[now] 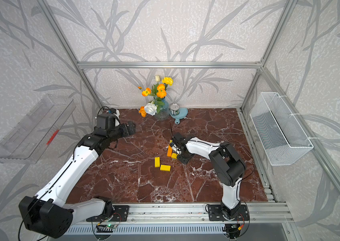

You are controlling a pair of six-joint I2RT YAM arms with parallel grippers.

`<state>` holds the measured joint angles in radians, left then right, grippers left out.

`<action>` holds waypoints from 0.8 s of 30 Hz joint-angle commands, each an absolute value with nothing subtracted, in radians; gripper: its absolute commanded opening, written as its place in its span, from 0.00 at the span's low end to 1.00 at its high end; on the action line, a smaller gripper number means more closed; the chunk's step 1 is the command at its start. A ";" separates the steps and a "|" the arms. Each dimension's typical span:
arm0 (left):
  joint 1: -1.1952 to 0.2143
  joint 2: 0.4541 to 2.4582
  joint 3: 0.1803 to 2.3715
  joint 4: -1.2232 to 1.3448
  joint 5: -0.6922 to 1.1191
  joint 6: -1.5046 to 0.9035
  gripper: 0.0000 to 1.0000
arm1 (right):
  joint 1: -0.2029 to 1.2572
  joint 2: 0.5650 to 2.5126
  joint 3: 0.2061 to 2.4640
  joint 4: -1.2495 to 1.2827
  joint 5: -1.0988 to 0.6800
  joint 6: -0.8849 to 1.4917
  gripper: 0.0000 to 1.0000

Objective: Assemble the letter p with building blocks
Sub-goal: Assemble the building block at the center of the board.

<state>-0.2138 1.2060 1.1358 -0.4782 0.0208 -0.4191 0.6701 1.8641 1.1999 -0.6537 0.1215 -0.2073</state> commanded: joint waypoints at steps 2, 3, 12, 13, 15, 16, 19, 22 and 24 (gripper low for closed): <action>-0.210 1.175 1.140 -0.472 0.018 -0.410 1.00 | 0.672 1.810 1.189 -0.634 0.135 -0.195 0.43; -0.210 1.175 1.141 -0.472 0.020 -0.410 1.00 | 0.672 1.810 1.185 -0.629 0.136 -0.193 0.43; -0.210 1.175 1.144 -0.474 0.022 -0.410 1.00 | 0.672 1.827 1.191 -0.621 0.140 -0.189 0.43; -0.210 1.175 1.144 -0.474 0.021 -0.410 1.00 | 0.672 1.825 1.190 -0.618 0.143 -0.190 0.43; -0.210 1.176 1.146 -0.474 0.021 -0.409 1.00 | 0.672 1.824 1.187 -0.611 0.154 -0.188 0.43; -0.210 1.175 1.146 -0.474 0.021 -0.409 1.00 | 0.672 1.825 1.188 -0.611 0.157 -0.187 0.43; -0.210 1.175 1.147 -0.477 0.021 -0.409 1.00 | 0.672 1.835 1.189 -0.607 0.164 -0.187 0.43; -0.210 1.174 1.144 -0.476 0.021 -0.408 1.00 | 0.673 1.841 1.190 -0.607 0.160 -0.186 0.43; -0.210 1.173 1.143 -0.476 0.021 -0.408 1.00 | 0.672 1.839 1.188 -0.604 0.161 -0.183 0.43</action>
<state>-0.2138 1.1954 1.1358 -0.4782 0.0208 -0.4191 0.6701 1.8404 1.1954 -0.6086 0.1497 -0.1982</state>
